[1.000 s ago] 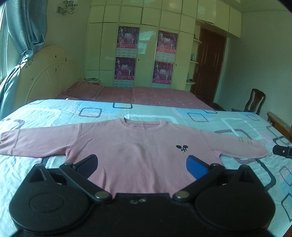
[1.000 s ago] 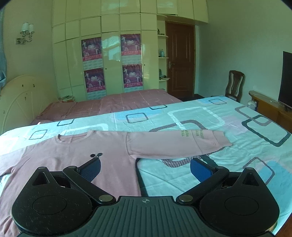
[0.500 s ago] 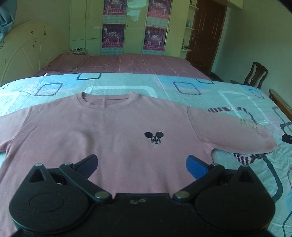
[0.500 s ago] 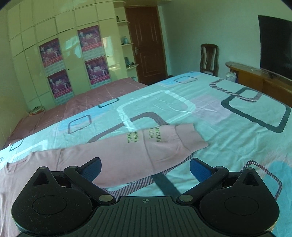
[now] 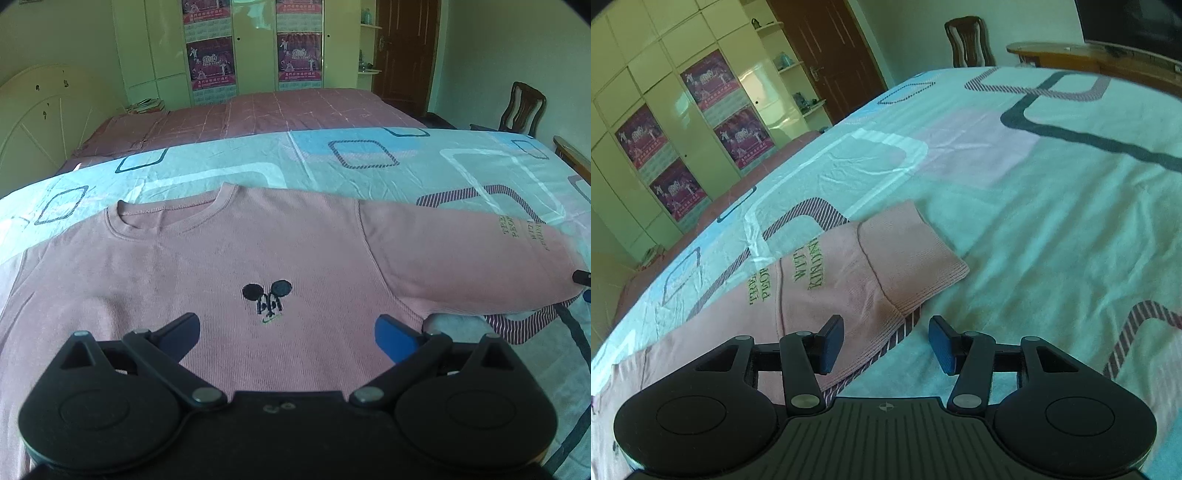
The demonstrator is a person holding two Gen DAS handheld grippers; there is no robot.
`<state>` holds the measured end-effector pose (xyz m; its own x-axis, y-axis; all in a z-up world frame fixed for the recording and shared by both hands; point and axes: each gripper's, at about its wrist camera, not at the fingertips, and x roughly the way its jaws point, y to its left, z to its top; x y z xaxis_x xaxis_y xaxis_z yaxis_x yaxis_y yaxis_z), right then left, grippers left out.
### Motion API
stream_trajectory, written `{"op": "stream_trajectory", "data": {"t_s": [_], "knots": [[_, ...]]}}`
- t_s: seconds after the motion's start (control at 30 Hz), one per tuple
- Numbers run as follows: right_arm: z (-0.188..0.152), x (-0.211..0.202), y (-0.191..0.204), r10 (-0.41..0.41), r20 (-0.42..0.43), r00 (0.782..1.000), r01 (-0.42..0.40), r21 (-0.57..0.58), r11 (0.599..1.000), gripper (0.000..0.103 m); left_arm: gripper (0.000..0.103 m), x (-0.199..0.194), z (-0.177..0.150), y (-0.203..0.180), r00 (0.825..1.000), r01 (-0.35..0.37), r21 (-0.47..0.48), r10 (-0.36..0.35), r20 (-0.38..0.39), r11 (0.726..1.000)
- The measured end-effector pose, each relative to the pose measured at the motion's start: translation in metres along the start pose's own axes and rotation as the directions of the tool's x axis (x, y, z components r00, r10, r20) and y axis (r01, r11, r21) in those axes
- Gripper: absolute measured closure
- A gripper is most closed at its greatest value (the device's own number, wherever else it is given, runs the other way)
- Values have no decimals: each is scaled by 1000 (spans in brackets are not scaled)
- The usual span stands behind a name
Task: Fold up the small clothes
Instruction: 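Move the right tool to the sweatshirt sleeve cuff and grasp it, then fold the sleeve across the body with the right tool while the left tool grasps the cuff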
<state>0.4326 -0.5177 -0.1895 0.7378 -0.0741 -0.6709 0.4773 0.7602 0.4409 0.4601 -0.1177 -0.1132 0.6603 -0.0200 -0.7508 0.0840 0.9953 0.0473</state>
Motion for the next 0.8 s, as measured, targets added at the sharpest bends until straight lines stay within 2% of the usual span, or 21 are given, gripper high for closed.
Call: {"op": "stream_trajectory", "data": {"t_s": [0.03, 0.1, 0.17, 0.3, 0.37, 0.47, 0.63, 0.8], "knots": [[0, 1, -1, -3, 6, 1000, 3, -6, 1000, 63, 4, 1, 1, 2, 1000, 2, -8, -2, -3, 1000], [2, 4, -2, -10, 12, 1000, 10, -21, 1000, 85, 5, 4, 2, 8, 1000, -5, -20, 5, -9, 1000], [6, 7, -5, -13, 16, 1000, 14, -19, 1000, 91, 5, 4, 2, 18, 1000, -27, -30, 27, -15, 999], [9, 8, 10, -56, 23, 998, 58, -83, 995, 94, 4, 11, -1, 48, 995, -66, -43, 62, -84, 997], [11, 5, 33, -38, 49, 998, 44, -136, 990, 95, 5, 8, -8, 70, 995, -59, -66, 53, -84, 996], [6, -3, 84, 44, 60, 997, -28, -236, 971, 95, 6, 3, -17, 102, 995, -84, -116, 76, -70, 990], [-27, -18, 185, 189, 21, 982, -165, -394, 904, 95, 5, 6, -28, 161, 994, -93, -190, 80, -73, 977], [-94, -25, 296, 300, -92, 949, -301, -537, 788, 95, 6, 2, -35, 207, 997, -72, -179, 64, -47, 981]]}}
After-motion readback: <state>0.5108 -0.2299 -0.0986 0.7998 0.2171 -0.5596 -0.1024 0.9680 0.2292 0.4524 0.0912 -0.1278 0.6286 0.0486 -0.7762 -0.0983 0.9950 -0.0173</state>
